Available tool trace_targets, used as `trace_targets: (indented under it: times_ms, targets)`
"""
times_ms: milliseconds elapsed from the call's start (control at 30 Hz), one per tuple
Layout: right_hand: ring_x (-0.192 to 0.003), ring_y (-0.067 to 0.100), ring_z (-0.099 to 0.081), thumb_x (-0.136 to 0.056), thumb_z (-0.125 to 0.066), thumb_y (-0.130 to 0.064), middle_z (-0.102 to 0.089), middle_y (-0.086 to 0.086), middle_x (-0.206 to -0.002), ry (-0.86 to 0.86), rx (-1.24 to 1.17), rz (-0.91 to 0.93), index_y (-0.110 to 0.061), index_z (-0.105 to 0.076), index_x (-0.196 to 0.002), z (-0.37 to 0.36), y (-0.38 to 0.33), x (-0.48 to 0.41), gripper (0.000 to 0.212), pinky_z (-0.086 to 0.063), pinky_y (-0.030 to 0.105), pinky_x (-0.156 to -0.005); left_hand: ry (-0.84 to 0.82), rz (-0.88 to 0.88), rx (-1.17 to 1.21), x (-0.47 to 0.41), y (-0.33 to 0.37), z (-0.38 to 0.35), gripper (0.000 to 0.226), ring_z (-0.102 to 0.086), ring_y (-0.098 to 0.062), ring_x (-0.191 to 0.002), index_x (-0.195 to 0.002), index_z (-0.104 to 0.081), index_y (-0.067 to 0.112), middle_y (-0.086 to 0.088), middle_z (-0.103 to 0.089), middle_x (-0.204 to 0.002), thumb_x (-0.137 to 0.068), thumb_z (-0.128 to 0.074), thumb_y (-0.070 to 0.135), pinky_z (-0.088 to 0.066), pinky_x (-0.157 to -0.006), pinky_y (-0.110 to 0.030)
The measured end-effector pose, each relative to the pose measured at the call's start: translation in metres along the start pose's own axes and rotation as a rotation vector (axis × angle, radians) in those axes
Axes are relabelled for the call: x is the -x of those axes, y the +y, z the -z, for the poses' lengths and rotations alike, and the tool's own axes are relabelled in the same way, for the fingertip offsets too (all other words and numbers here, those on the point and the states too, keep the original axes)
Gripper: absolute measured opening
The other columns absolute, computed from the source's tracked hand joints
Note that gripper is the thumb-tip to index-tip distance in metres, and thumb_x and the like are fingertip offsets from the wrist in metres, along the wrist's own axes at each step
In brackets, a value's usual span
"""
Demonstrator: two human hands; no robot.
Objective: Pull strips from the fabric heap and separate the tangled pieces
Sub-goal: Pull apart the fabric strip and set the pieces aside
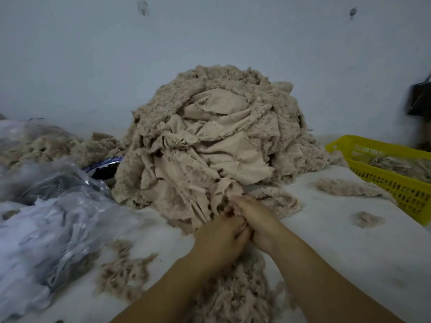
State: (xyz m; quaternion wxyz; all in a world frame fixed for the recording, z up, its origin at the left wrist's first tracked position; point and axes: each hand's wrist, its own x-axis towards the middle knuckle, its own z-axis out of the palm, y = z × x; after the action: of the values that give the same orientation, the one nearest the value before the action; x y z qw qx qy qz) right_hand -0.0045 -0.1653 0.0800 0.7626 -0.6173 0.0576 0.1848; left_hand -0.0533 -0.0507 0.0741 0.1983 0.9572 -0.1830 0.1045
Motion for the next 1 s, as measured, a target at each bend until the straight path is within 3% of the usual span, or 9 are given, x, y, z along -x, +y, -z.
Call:
trace_targets:
  times_ms: [133, 200, 333, 500, 633, 700, 800, 900, 1000]
  targets:
    - [-0.048, 0.011, -0.057, -0.104, -0.049, -0.033, -0.058, -0.002, -0.054, 0.264, -0.211, 0.095, -0.013, -0.060, -0.086, 0.010, 0.006, 0.013, 0.029, -0.046, 0.026, -0.046, -0.051, 0.080, 0.186, 0.009, -0.003, -0.001, 0.030, -0.051, -0.007, -0.059, -0.071, -0.051, 0.036, 0.010, -0.055, -0.066, -0.100, -0.052, 0.047, -0.040, -0.056, -0.025]
    - [-0.043, 0.011, -0.051, -0.105, -0.047, -0.030, -0.049, -0.003, -0.048, 0.259, -0.438, 0.109, -0.012, -0.058, -0.092, 0.014, 0.007, 0.021, 0.025, -0.047, 0.026, -0.046, -0.063, 0.052, 0.149, 0.013, -0.007, 0.000, 0.034, -0.048, -0.004, -0.057, -0.068, -0.051, 0.038, 0.012, -0.054, -0.063, -0.099, -0.049, 0.053, -0.035, -0.052, -0.019]
    - [-0.039, 0.009, -0.021, -0.105, -0.043, -0.030, -0.024, -0.006, -0.047, 0.239, -0.555, 0.147, -0.022, -0.034, -0.061, 0.023, 0.003, 0.040, 0.046, -0.025, 0.020, -0.033, -0.074, 0.020, -0.014, 0.030, -0.030, -0.001, 0.043, -0.043, -0.003, -0.052, -0.064, -0.044, 0.032, 0.012, -0.045, -0.057, -0.102, -0.045, 0.052, -0.028, -0.050, -0.018]
    - [-0.039, 0.011, -0.018, -0.099, -0.048, -0.028, -0.024, -0.006, -0.045, 0.291, -0.091, 0.297, -0.028, -0.031, -0.044, 0.025, 0.001, 0.060, 0.058, -0.018, 0.022, -0.040, 0.044, 0.384, 0.254, 0.040, -0.064, 0.033, 0.047, -0.060, -0.021, -0.070, -0.063, -0.053, 0.022, 0.005, -0.058, -0.062, -0.104, -0.045, 0.042, -0.048, -0.069, -0.034]
    - [-0.044, 0.004, -0.039, -0.101, -0.047, -0.034, -0.045, -0.008, -0.049, 0.034, 0.628, 0.495, -0.028, -0.046, -0.054, -0.012, 0.025, 0.073, 0.047, -0.029, 0.015, -0.042, -0.029, 0.448, 1.030, 0.027, -0.017, 0.032, 0.046, -0.071, -0.021, -0.087, -0.097, -0.073, 0.012, -0.006, -0.076, -0.092, -0.101, -0.048, 0.051, -0.056, -0.086, -0.036]
    - [-0.049, 0.003, -0.040, -0.100, -0.049, -0.032, -0.047, -0.002, -0.056, -0.097, 0.779, 0.607, -0.019, -0.043, -0.061, -0.018, 0.036, 0.076, 0.042, -0.032, 0.015, -0.047, 0.017, 0.548, 1.473, 0.013, -0.007, 0.031, 0.040, -0.070, -0.021, -0.078, -0.096, -0.071, 0.005, -0.011, -0.074, -0.087, -0.100, -0.055, 0.041, -0.059, -0.075, -0.030]
    - [-0.047, 0.005, -0.032, -0.099, -0.053, -0.026, -0.033, -0.007, -0.051, -0.106, 0.841, 0.672, -0.022, -0.027, -0.060, -0.009, 0.042, 0.074, 0.046, -0.026, 0.019, -0.046, 0.060, 0.800, 1.877, -0.013, -0.007, 0.036, 0.029, -0.054, -0.010, -0.055, -0.093, -0.061, 0.003, -0.006, -0.060, -0.073, -0.107, -0.042, 0.020, -0.048, -0.048, -0.017]
    - [-0.049, 0.007, -0.032, -0.101, -0.047, -0.037, -0.036, -0.005, -0.054, 0.090, 0.854, 0.588, -0.020, -0.030, -0.063, -0.004, 0.045, 0.065, 0.045, -0.023, 0.025, -0.048, 0.138, 0.832, 1.847, -0.034, -0.007, 0.036, 0.031, -0.041, -0.004, -0.037, -0.084, -0.052, 0.008, 0.000, -0.045, -0.071, -0.108, -0.033, 0.013, -0.031, -0.036, -0.014]
    - [-0.057, 0.010, -0.041, -0.105, -0.039, -0.040, -0.045, -0.004, -0.063, 0.262, 0.810, 0.520, -0.023, -0.038, -0.068, 0.000, 0.042, 0.051, 0.041, -0.029, 0.028, -0.053, 0.158, 0.785, 1.807, -0.046, 0.006, 0.029, 0.031, -0.039, -0.004, -0.039, -0.080, -0.054, 0.009, 0.003, -0.046, -0.062, -0.107, -0.040, 0.014, -0.031, -0.038, -0.015]
